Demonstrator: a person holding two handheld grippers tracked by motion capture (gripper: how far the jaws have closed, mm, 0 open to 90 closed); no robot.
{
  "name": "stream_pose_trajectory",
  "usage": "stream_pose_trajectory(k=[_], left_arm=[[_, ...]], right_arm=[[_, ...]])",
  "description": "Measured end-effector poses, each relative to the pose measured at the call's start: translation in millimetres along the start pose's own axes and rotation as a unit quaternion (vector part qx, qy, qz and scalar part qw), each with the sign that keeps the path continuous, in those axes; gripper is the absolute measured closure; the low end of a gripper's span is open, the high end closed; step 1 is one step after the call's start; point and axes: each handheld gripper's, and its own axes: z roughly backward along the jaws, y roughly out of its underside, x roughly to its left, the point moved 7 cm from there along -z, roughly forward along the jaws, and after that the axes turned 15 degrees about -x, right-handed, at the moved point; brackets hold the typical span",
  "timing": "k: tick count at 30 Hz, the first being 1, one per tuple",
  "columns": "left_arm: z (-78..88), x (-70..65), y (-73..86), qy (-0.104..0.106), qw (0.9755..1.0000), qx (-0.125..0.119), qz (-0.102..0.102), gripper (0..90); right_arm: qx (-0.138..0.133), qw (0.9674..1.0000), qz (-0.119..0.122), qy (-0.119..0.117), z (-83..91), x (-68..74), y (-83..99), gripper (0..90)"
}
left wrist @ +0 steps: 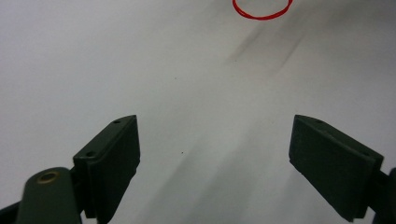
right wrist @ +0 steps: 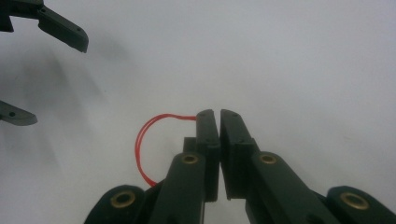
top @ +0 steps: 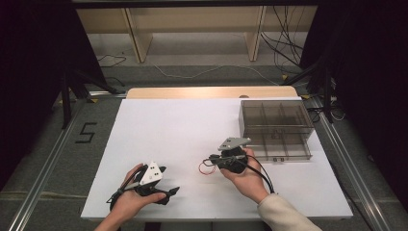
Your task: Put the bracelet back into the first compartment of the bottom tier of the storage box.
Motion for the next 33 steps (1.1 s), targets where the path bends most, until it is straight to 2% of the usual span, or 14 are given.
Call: stream_pose_trajectory(k=[33], left_arm=[[0.2, 0.3, -0.1, -0.001, 1.0, -0.001, 0.0, 16.3]], right_arm=[[-0.014, 0.9997, -0.007, 0.02, 16.6, -16.2, -3.8, 87.2]])
